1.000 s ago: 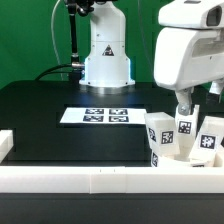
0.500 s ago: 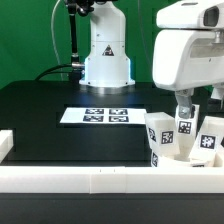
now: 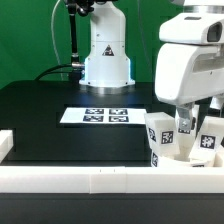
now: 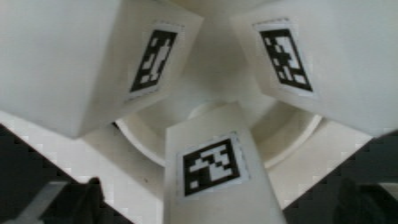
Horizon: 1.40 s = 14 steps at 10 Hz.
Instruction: Assemble stool
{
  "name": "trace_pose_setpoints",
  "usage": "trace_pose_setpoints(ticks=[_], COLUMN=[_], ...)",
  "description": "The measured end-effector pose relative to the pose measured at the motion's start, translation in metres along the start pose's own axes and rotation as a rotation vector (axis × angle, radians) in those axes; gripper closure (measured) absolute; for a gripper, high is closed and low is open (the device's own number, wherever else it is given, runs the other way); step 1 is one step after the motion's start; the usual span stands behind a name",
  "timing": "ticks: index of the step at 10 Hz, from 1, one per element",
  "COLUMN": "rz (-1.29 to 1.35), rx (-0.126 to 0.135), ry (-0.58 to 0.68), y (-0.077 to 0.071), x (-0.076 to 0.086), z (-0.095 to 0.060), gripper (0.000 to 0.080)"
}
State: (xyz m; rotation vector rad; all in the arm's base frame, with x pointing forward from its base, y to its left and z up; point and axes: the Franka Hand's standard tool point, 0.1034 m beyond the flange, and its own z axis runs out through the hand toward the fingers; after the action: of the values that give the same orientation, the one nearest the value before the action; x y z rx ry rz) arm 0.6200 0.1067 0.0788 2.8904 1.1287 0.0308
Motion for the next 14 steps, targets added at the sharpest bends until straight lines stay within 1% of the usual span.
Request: trace_pose_setpoints(ticks=[3, 4, 5, 6, 7, 12, 14], rz=[0.013, 0.006, 0.002, 0.004, 0.007, 0.066, 0.33], rx=[0.002, 0.0, -0.002, -0.003, -0.003, -0.003, -0.005], ry=[0.0, -0.002, -0.004, -0.006, -0.006, -0.006, -0.001], y=[-0.003, -0.0018, -0.0008, 0.0002, 0.0005, 0.001, 0.0013], x=[0.0025, 0.0055, 0.0058, 0.0049, 0.0045, 0.0042, 0.0045], z=[-0.0002, -0.0026, -0.0017, -0.0011, -0.0009, -0.0008, -0.0005], gripper=[0.0151, 0.0258, 0.0258, 0.0439, 0.0458, 0.0458, 0.0458])
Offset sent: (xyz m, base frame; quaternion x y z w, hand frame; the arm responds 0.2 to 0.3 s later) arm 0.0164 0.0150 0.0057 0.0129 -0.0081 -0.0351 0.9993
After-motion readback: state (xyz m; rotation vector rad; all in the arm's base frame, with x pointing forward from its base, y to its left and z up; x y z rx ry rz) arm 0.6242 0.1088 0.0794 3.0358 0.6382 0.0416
